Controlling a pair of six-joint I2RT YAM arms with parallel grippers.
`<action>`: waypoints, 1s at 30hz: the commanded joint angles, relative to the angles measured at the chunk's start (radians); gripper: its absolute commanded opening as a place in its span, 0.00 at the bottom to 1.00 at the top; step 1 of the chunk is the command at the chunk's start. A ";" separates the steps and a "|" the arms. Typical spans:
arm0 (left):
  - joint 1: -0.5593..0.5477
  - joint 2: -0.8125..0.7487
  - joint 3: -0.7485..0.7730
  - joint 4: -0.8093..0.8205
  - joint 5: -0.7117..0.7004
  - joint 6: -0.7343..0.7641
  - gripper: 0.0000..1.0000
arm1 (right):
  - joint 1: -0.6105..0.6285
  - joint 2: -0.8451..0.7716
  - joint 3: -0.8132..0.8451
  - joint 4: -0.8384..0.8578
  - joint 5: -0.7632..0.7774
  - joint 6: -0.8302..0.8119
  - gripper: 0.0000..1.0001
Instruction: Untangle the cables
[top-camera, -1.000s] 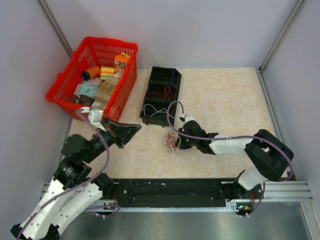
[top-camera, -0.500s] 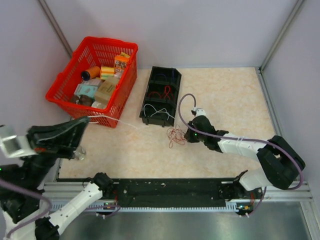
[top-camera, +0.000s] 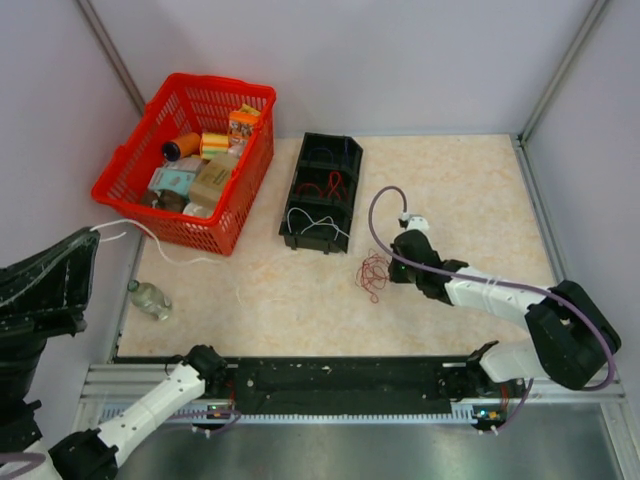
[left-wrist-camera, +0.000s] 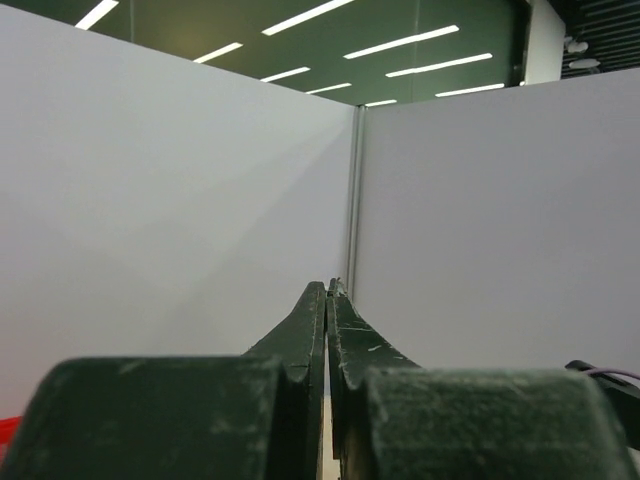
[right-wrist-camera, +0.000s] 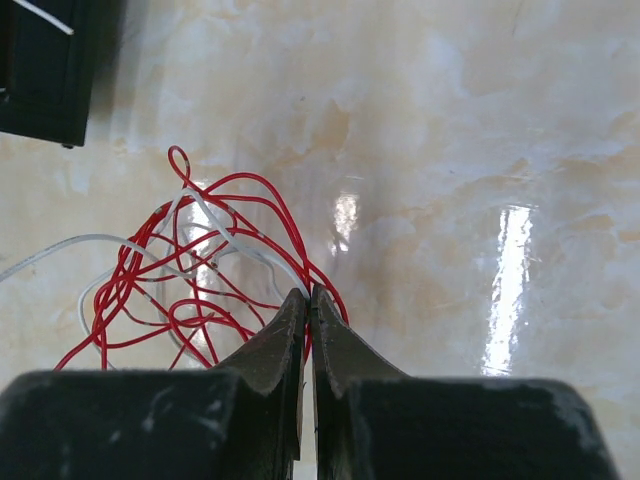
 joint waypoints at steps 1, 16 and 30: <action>0.003 0.083 0.079 0.001 -0.092 0.048 0.00 | -0.043 -0.001 0.003 -0.015 0.037 -0.012 0.00; 0.005 0.183 0.179 0.036 -0.060 0.087 0.00 | -0.109 -0.097 -0.031 -0.046 0.069 -0.031 0.00; 0.005 0.252 0.020 0.076 -0.079 -0.073 0.00 | -0.234 -0.204 -0.031 -0.092 -0.173 -0.008 0.11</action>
